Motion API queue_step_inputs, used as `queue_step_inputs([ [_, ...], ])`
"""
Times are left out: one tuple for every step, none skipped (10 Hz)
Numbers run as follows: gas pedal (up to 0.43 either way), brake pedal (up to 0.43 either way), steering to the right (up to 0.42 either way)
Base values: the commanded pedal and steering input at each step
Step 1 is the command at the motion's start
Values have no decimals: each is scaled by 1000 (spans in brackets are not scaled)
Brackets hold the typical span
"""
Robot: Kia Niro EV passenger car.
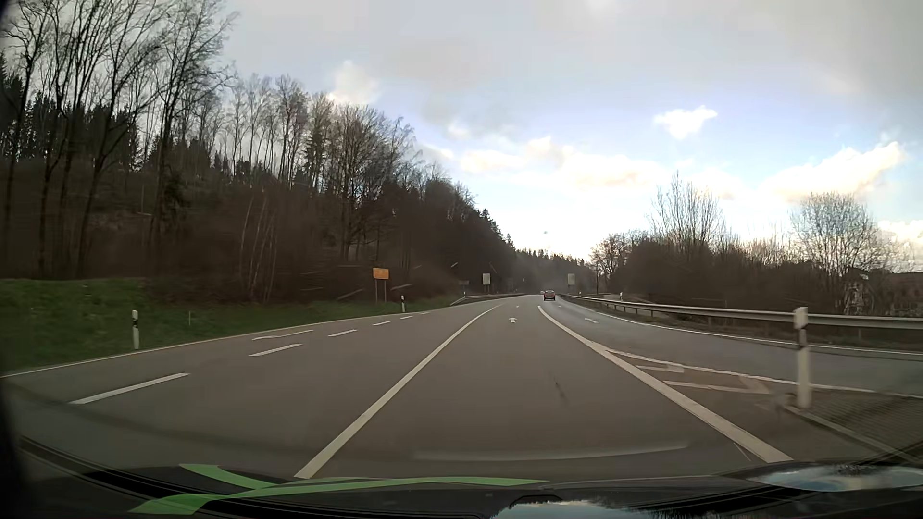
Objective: Follow the waypoints while adhering to traffic rules and regulations
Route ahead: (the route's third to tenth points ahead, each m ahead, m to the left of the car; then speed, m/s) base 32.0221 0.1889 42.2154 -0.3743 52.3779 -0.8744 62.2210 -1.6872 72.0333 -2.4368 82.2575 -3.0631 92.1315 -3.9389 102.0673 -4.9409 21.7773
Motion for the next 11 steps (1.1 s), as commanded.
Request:
queue_step_inputs([
  [209, 0, 9],
  [209, 0, 9],
  [209, 0, 8],
  [209, 0, 7],
  [209, 0, 7],
  [209, 0, 7],
  [220, 0, 6],
  [220, 0, 7],
  [220, 0, 7],
  [220, 0, 7],
  [220, 0, 6],
])
